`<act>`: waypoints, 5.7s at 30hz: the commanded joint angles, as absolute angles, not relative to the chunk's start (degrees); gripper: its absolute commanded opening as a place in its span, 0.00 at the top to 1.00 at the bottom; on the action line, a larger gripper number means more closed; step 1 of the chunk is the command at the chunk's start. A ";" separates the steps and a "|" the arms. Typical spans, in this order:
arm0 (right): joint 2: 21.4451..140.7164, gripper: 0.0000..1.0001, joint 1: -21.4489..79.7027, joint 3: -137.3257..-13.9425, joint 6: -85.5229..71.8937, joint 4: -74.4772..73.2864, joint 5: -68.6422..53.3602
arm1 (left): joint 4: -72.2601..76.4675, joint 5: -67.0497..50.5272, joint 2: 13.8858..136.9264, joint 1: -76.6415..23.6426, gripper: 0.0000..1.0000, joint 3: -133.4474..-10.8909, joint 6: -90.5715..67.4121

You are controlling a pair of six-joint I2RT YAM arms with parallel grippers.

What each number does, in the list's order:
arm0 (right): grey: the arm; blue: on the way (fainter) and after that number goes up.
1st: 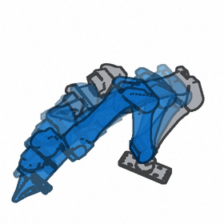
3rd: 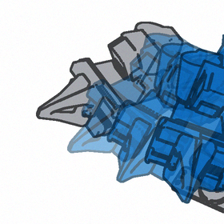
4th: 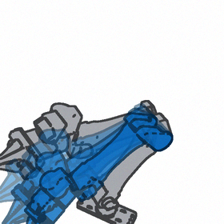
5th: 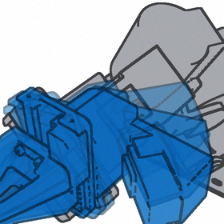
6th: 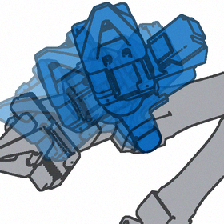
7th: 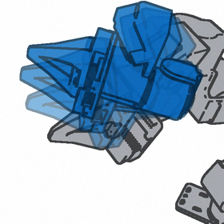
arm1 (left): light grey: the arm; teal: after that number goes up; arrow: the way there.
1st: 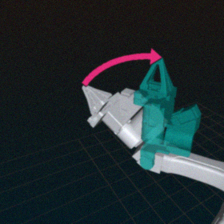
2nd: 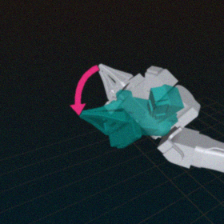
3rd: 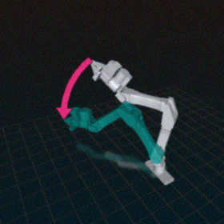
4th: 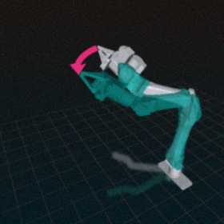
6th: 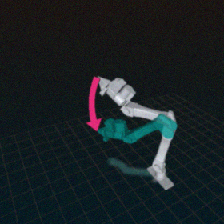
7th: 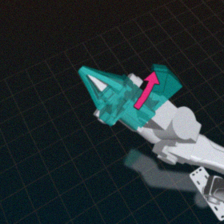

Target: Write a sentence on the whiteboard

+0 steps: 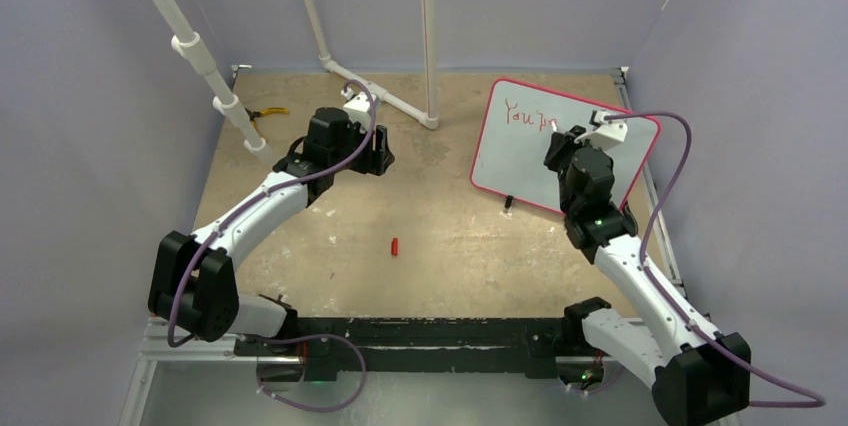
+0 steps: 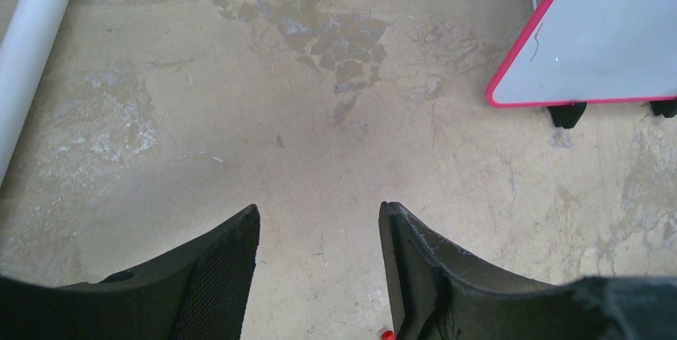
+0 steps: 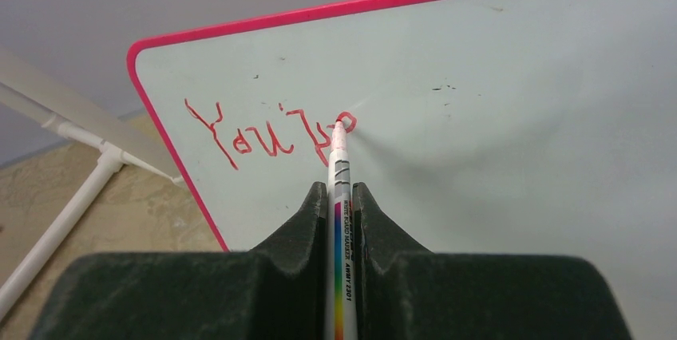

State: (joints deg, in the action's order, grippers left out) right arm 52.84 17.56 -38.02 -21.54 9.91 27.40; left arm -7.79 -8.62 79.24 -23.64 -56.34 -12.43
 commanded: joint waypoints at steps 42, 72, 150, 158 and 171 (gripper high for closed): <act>50.99 1.00 17.14 -37.67 -26.20 4.30 30.53 | -5.56 -7.75 76.40 -23.73 0.44 -55.41 -12.39; 42.64 1.00 17.14 -38.40 -24.57 0.54 27.74 | -4.32 -6.30 74.93 -23.73 0.44 -54.49 -12.91; 45.78 1.00 4.04 -36.40 -23.34 5.67 13.71 | -4.39 -5.45 72.82 -23.29 0.43 -54.23 -12.74; 46.05 1.00 4.02 -36.52 -23.61 3.88 13.39 | -4.31 -5.58 72.71 -23.29 0.43 -54.25 -12.97; 45.49 1.00 3.97 -36.77 -25.81 0.09 19.17 | -4.20 -5.89 72.65 -23.29 0.43 -54.18 -13.11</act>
